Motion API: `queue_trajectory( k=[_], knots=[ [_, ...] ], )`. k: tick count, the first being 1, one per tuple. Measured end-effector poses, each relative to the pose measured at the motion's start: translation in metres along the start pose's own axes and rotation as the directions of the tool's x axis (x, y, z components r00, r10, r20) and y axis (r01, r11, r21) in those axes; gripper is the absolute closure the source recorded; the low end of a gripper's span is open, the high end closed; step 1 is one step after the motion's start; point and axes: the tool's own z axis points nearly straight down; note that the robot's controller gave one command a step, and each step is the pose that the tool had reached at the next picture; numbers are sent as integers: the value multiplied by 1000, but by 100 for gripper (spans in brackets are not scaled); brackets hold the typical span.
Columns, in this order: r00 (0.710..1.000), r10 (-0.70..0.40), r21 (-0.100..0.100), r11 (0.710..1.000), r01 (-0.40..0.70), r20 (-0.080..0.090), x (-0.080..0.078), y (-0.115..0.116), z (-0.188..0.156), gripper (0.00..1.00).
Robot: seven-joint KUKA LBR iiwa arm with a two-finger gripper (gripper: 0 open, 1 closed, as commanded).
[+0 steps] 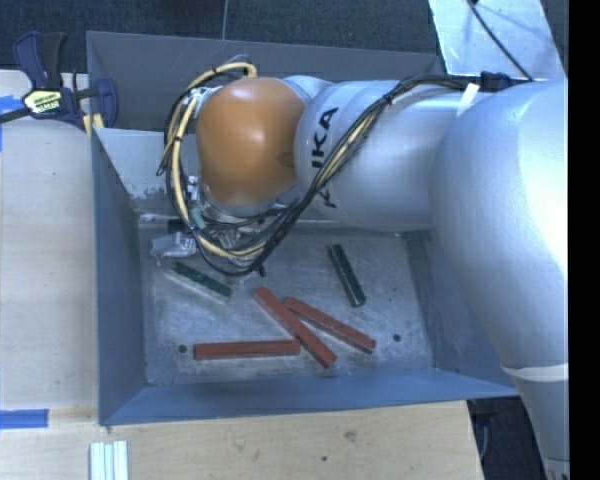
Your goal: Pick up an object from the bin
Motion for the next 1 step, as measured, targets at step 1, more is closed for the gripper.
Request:
queue_trajectory(
  k=[1],
  knots=[
    [861,-508,0,861,508,0,69,-13,-2,0]
  ],
)
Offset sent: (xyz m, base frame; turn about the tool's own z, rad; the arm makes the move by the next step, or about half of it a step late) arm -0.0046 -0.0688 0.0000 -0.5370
